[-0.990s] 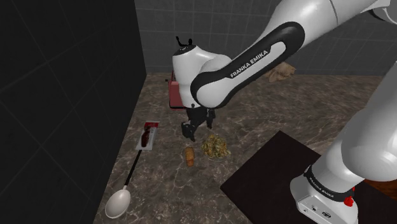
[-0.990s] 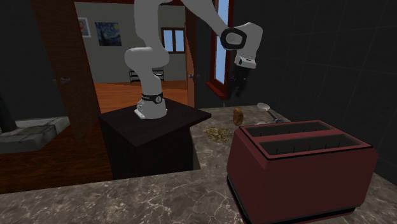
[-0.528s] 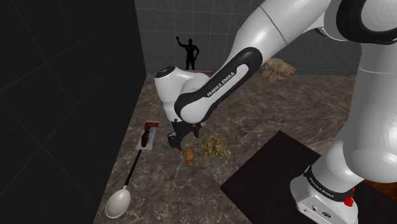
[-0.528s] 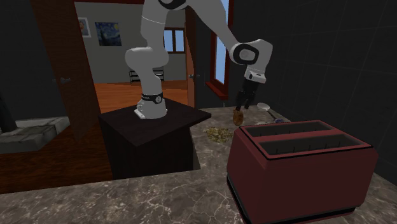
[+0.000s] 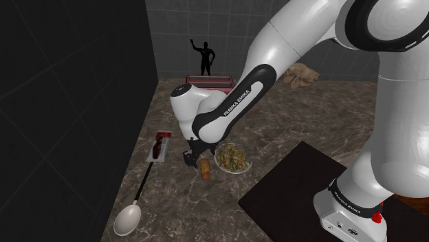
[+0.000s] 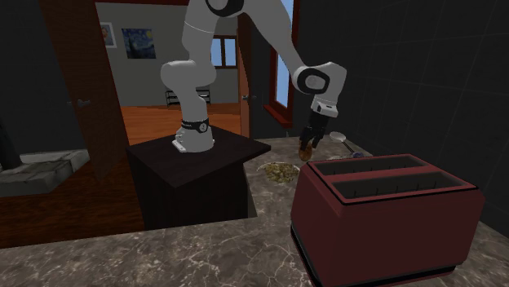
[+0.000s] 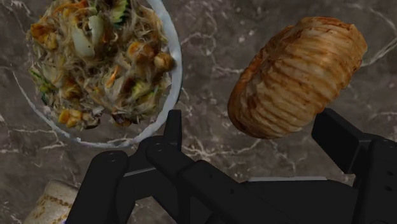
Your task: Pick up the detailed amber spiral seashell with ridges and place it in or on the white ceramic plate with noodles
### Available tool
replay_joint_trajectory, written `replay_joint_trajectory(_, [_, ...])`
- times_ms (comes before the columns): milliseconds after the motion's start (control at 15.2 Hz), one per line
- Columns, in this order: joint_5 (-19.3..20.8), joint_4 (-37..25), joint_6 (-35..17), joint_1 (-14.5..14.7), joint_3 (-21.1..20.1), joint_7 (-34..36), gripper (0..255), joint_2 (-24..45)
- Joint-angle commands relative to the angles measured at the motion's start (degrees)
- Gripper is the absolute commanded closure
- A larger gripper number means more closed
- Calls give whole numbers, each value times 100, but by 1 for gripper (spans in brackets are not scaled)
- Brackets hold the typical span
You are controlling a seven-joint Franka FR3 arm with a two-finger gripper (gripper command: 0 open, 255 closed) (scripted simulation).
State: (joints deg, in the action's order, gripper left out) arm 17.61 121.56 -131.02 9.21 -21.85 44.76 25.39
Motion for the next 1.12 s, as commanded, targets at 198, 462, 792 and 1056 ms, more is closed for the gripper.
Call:
replay_joint_trajectory(198, [11, 11, -25, 4, 5, 10, 0, 12])
replay_joint_trajectory(462, [11, 11, -24, 4, 5, 10, 255, 12])
replay_joint_trajectory(792, [11, 20, -30, 2, 6, 9, 255, 9])
replay_joint_trajectory(1056, [-26, 17, 30, -12, -18, -16, 255, -53])
